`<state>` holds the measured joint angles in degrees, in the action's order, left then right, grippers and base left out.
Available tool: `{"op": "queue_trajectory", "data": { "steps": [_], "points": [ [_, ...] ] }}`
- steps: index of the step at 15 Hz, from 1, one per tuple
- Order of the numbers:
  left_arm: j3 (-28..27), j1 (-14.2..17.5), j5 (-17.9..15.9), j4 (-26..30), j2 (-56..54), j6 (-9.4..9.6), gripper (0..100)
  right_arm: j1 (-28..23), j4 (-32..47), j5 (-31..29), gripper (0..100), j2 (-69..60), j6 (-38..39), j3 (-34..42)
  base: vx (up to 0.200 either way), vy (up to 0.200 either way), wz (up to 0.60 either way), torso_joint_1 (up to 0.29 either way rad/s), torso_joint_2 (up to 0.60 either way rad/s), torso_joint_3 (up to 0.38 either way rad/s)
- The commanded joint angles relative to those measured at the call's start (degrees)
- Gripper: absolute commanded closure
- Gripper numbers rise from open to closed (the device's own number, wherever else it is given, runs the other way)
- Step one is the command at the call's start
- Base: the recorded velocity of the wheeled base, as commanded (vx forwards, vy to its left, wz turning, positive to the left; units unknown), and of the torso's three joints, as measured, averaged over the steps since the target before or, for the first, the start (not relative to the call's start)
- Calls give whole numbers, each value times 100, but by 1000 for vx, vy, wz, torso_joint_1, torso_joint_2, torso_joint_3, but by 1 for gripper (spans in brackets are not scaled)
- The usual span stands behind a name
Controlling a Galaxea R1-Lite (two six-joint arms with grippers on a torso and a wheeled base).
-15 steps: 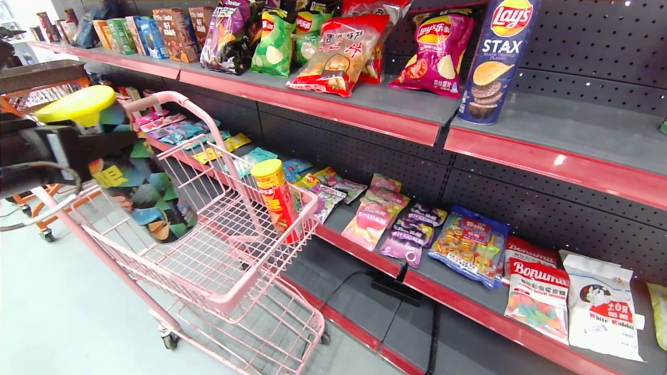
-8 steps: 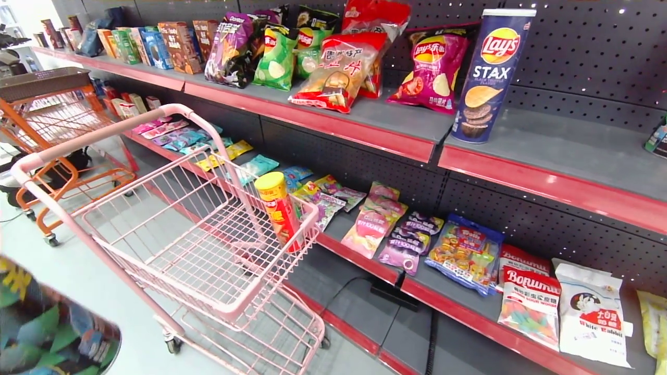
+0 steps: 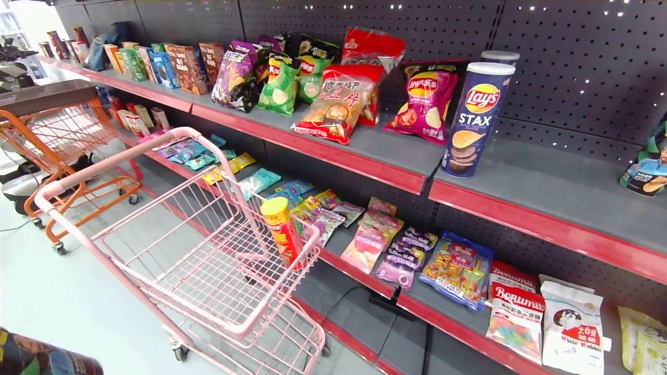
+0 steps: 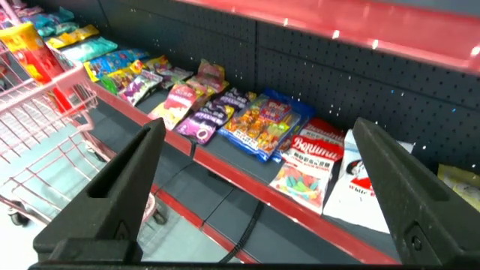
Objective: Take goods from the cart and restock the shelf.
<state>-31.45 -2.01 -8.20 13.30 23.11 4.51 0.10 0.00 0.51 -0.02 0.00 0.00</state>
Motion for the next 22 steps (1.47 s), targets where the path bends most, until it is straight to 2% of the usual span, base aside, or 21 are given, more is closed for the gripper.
{"op": "queue_trajectory", "data": {
  "steps": [1,5,14,17,22],
  "points": [
    [-1,-1,12,-12,-9,-3,100,-1,0,-16,0,2,0,0,0,0,0,237,-588,-378],
    [25,-1,82,-12,27,15,100,-1,0,-16,0,2,0,0,0,0,-600,200,-519,-305],
    [16,-27,100,-20,18,32,100,-1,0,-7,0,2,0,0,0,0,-600,15,-18,-15],
    [25,-27,117,-12,9,41,100,-1,0,-16,0,2,0,0,0,0,0,32,-85,-51],
    [16,-36,117,-20,-9,50,100,-1,0,-16,0,2,0,0,0,0,0,157,-370,-211]
  ]
}}
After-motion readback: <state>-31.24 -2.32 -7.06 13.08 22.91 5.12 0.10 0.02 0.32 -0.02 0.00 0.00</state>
